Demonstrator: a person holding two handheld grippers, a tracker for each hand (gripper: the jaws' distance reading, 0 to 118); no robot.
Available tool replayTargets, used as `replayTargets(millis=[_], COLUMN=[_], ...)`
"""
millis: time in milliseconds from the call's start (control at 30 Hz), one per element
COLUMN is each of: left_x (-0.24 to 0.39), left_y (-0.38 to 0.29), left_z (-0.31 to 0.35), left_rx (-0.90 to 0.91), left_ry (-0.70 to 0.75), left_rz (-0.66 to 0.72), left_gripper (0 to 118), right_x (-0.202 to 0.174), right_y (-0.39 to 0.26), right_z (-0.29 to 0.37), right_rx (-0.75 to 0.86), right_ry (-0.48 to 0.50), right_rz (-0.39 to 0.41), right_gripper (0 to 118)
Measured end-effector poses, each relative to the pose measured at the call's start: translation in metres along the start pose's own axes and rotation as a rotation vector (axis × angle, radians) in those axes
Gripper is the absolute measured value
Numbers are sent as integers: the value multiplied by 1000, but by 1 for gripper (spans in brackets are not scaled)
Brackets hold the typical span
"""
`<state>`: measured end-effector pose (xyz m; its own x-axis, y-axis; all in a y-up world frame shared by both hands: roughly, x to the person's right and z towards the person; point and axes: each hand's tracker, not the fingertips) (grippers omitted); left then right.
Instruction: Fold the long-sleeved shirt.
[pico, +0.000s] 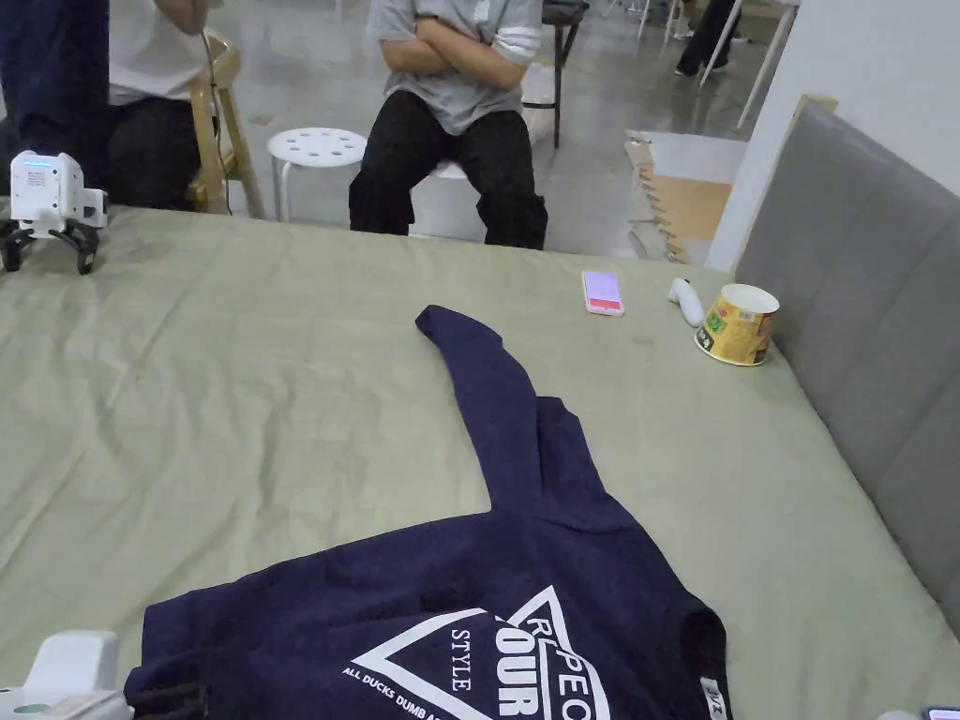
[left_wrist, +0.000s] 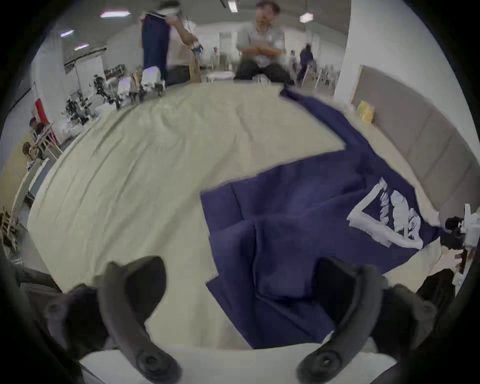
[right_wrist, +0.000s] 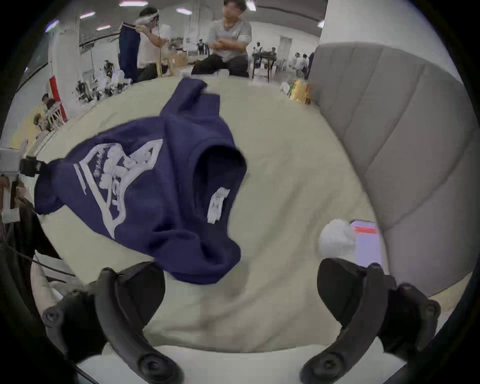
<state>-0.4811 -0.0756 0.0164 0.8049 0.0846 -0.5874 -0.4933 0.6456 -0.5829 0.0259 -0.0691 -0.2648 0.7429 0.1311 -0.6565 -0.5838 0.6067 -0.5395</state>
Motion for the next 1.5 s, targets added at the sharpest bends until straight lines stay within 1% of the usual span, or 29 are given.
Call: replayTargets(millis=[33, 133, 200, 267, 300, 367, 400, 467, 533, 600, 633, 700, 733, 767, 800, 867, 967, 1067, 1133, 1167, 1200, 1233, 1267, 1300, 1333, 1400, 1433, 1467, 1500], left_x=[0, 10, 19, 30, 37, 51, 55, 61, 58, 48, 38, 14, 2, -6, -19, -40, -34, -23, -11, -14, -9, -6, -7, -7, -6, -3, -1, -3, -6], left_y=[7, 21, 32, 46, 49, 55, 58, 59, 59, 59, 65, 72, 77, 83, 87, 89, 82, 71, 68, 71, 72, 72, 70, 67, 66, 67, 65, 64, 64], left_z=[13, 37, 54, 59, 61, 59, 55, 49, 46, 37, 33, 12, -5, -24, -30, -65, -101, -115, -116, -121, -119, -117, -116, -117, -116, -113, -115, -115, -116], left_rx=[20, 104, 193, 246, 268, 335, 326, 334, 298, 280, 254, 180, 89, -14, 53, -99, -256, -282, -285, -266, -301, -271, -242, -255, -250, -222, -220, -229, -227], left_ry=[24, 62, 69, 76, 87, 111, 137, 118, 68, 70, 61, 19, 1, 11, -23, 27, 51, -20, 57, 91, 149, 158, 96, 111, 120, 127, 125, 122, 115], left_rz=[8, 16, 43, 81, 86, 85, 72, 97, 145, 169, 216, 282, 305, 334, 371, 424, 520, 523, 509, 469, 426, 364, 347, 393, 388, 330, 329, 326, 339], left_gripper=[102, 109, 109, 103, 87, 5, 4, 3, 3, 5, 26, 100, 108, 103, 101, 101, 101, 81, 75, 63, 43, 16, 11, 10, 9, 9, 9, 9, 9], right_x=[1, 3, 3, -7, -15, -30, -41, -62, -78, -85, -89, -94, -92, -94, -95, -96, -96, -96, -97, -96, -93, -89, -89, -84, -79, -69, -65, -54, -45], right_y=[5, 20, 33, 47, 51, 60, 65, 69, 74, 78, 80, 83, 87, 88, 89, 92, 91, 92, 93, 93, 92, 92, 96, 98, 101, 115, 123, 129, 138], right_z=[14, 47, 63, 73, 74, 65, 59, 45, 37, 35, 34, 28, 29, 26, 23, 17, 6, -2, -9, -13, -17, -23, -29, -36, -45, -68, -81, -95, -109], right_rx=[9, 146, 213, 331, 385, 459, 448, 503, 508, 514, 514, 512, 515, 514, 512, 501, 484, 462, 441, 429, 417, 403, 380, 355, 330, 268, 240, 258, 264], right_ry=[1, -18, -21, -13, 11, 33, 21, -2, 84, 70, 67, 120, 117, 116, 118, 127, 134, 143, 147, 146, 148, 155, 161, 172, 187, 192, 192, 196, 142], right_rz=[-15, -60, -82, -161, -177, -167, -160, -147, -160, -146, -141, -149, -150, -146, -143, -149, -150, -154, -150, -153, -155, -165, -182, -204, -220, -229, -214, -210, -189], right_gripper=[116, 116, 117, 113, 102, 23, 0, 0, 0, 0, 0, 0, 0, 0, 0, 0, 0, 0, 0, 0, 0, 0, 0, 3, 31, 106, 118, 117, 118])
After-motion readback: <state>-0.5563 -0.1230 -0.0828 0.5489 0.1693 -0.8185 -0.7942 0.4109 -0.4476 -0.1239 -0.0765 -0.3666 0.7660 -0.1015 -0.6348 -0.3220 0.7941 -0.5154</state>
